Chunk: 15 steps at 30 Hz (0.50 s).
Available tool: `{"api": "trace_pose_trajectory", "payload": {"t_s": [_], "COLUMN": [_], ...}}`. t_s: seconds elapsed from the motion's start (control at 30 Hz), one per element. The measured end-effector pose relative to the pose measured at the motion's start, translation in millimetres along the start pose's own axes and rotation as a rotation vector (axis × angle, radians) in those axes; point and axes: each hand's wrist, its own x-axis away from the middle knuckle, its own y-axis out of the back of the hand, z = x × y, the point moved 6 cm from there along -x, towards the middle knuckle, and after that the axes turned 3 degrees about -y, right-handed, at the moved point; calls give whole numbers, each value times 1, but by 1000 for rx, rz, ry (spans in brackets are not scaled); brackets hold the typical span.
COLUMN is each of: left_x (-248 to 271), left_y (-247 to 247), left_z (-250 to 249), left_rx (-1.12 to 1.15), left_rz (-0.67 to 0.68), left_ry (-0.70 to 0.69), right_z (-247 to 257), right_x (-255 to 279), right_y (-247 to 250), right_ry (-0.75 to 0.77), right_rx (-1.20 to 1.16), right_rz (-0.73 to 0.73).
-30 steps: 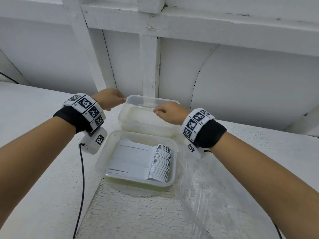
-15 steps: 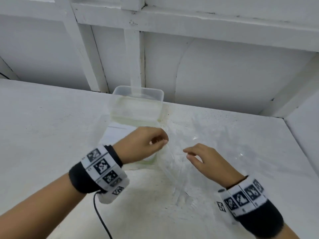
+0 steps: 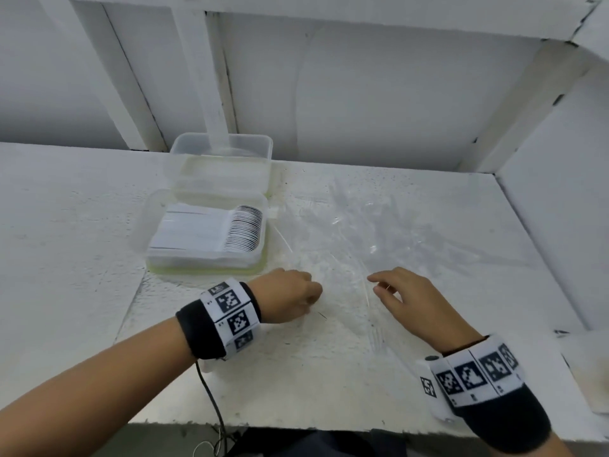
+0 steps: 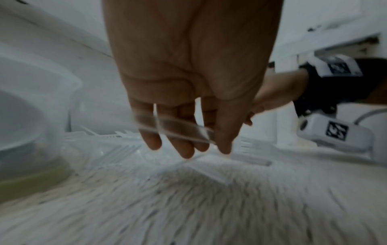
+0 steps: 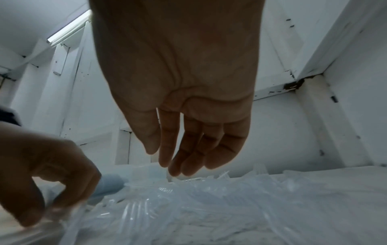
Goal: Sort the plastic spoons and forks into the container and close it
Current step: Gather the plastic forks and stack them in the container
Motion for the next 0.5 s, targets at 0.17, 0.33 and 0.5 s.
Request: {"api": "trace_pose_trajectory", "payload": {"t_s": [0.17,0.33,0.5], "left_x": [21,46,60], "left_y": [18,12,-1], "left_z": [12,35,43], "left_rx": [249,381,450], "left_rz": [-179,-320,-343], "left_ry": [57,214,280], "right_z": [-14,3,17], "right_x": [8,2,-6], "right_y": [4,-7,-25], "right_ry": [54,310,503], "right_rx": [191,532,601], "right_rz": [-11,-44,62]}}
